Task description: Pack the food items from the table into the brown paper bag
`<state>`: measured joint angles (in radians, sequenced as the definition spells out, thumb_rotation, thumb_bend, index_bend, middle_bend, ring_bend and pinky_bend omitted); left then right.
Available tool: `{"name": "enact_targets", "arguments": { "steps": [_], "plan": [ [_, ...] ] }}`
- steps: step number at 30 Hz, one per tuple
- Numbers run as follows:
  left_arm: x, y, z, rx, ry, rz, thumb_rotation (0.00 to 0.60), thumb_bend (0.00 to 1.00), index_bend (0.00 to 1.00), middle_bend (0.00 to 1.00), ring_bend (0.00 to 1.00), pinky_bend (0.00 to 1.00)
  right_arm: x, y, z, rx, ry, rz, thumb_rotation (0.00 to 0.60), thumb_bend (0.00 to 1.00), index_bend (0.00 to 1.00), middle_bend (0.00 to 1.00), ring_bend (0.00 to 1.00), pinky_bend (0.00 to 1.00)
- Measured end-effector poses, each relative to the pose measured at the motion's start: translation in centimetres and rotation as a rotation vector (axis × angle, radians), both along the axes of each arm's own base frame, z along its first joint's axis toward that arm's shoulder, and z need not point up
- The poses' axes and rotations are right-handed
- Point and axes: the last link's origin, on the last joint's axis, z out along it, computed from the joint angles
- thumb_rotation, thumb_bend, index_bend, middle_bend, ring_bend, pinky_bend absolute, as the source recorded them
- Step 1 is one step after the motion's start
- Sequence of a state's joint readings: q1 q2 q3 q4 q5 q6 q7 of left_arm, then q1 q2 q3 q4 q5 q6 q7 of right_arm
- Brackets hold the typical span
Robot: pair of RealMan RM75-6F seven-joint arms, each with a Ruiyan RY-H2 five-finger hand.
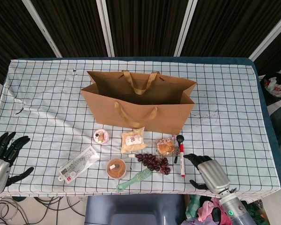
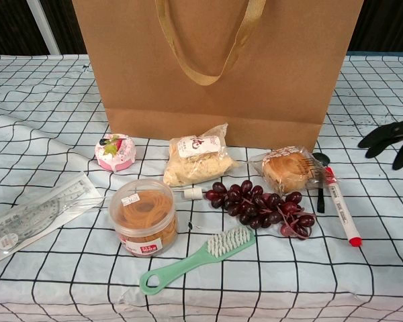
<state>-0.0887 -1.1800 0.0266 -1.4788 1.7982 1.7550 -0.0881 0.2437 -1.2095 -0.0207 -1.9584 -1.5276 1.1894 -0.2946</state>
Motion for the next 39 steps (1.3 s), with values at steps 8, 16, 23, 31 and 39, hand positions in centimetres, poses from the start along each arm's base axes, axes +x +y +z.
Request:
{"name": "enact_targets", "arguments": {
  "steps": [8, 16, 23, 31, 39],
  "plan": [
    [-0.7, 0.7, 0.5, 0.047, -0.04, 0.009, 0.6, 0.1, 0.15, 0.18, 0.01, 0.05, 1.8, -0.8, -4.0, 0.06, -0.013, -0.076, 0.6, 0.18, 0.2, 0.21, 0.29, 0.3],
    [-0.9, 0.9, 0.3, 0.051, -0.044, 0.019, 0.6, 0.1, 0.15, 0.18, 0.01, 0.05, 3.1, -1.4, -6.9, 0.112, -0.032, -0.057, 0.6, 0.18, 0.2, 0.21, 0.29, 0.3],
    [-1.0, 1.1, 0.3, 0.058, -0.045, 0.035, 0.6, 0.1, 0.15, 0.18, 0.01, 0.05, 3.6, -2.4, -8.3, 0.092, -0.021, -0.026, 0.6, 0.18, 0.2, 0.21, 0.29, 0.3],
    [-1.2, 1.3, 0.3, 0.065, -0.045, 0.056, 0.6, 0.1, 0.15, 0.17, 0.01, 0.05, 4.2, -3.3, -9.6, 0.096, -0.018, -0.032, 0.6, 0.18, 0.2, 0.21, 0.26, 0.28],
    [-1.3, 1.5, 0.3, 0.068, -0.042, 0.073, 0.6, 0.1, 0.16, 0.17, 0.01, 0.05, 5.5, -4.2, -10.4, 0.107, -0.031, -0.032, 0.6, 0.18, 0.2, 0.21, 0.25, 0.26]
  ]
}}
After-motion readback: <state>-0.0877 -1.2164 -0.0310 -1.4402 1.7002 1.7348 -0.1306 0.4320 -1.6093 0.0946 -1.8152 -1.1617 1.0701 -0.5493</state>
